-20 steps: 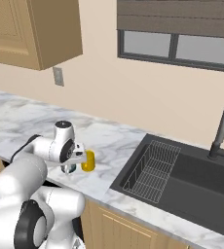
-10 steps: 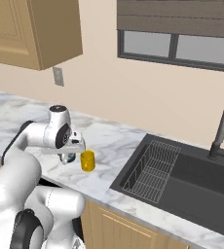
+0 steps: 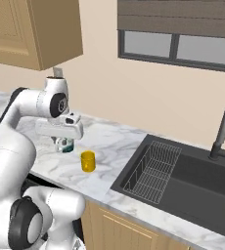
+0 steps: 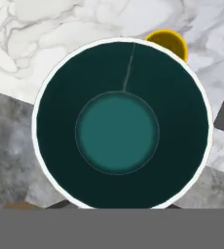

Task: Clear the mugs and bowl far away from the sink.

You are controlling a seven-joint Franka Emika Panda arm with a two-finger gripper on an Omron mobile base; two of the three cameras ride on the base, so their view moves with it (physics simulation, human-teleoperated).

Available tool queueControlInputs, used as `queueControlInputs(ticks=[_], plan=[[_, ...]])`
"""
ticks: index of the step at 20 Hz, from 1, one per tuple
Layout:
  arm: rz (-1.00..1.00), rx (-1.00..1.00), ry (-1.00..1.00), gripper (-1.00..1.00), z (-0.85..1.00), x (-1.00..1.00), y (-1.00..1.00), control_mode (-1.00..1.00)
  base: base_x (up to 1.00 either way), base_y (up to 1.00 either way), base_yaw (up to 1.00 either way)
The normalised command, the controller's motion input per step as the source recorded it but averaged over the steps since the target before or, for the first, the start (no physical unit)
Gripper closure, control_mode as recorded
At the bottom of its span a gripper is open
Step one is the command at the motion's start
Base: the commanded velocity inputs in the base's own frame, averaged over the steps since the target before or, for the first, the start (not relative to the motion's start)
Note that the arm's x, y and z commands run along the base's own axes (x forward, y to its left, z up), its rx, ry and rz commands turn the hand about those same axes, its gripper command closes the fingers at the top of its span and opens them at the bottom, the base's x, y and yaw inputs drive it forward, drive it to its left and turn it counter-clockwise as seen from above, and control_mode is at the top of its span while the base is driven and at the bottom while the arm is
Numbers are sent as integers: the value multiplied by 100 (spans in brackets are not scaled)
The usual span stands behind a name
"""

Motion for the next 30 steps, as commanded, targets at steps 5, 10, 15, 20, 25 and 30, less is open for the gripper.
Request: queueControlInputs(ticks=[5, 10, 15, 20, 25, 30], plan=[[0, -31, -49, 100, 78, -50, 18, -100, 0, 0, 0], [4, -5, -8, 100, 67, -41, 0, -100, 0, 0, 0], [-1, 0, -7, 100, 65, -52, -7, -100, 0, 0, 0], [-3, 1, -20, 100, 34, -62, -10, -100, 0, 0, 0], [0, 15, -16, 100, 3, -46, -20, -100, 0, 0, 0], [0, 5, -16, 100, 21, -22, -1, -100, 0, 0, 0]])
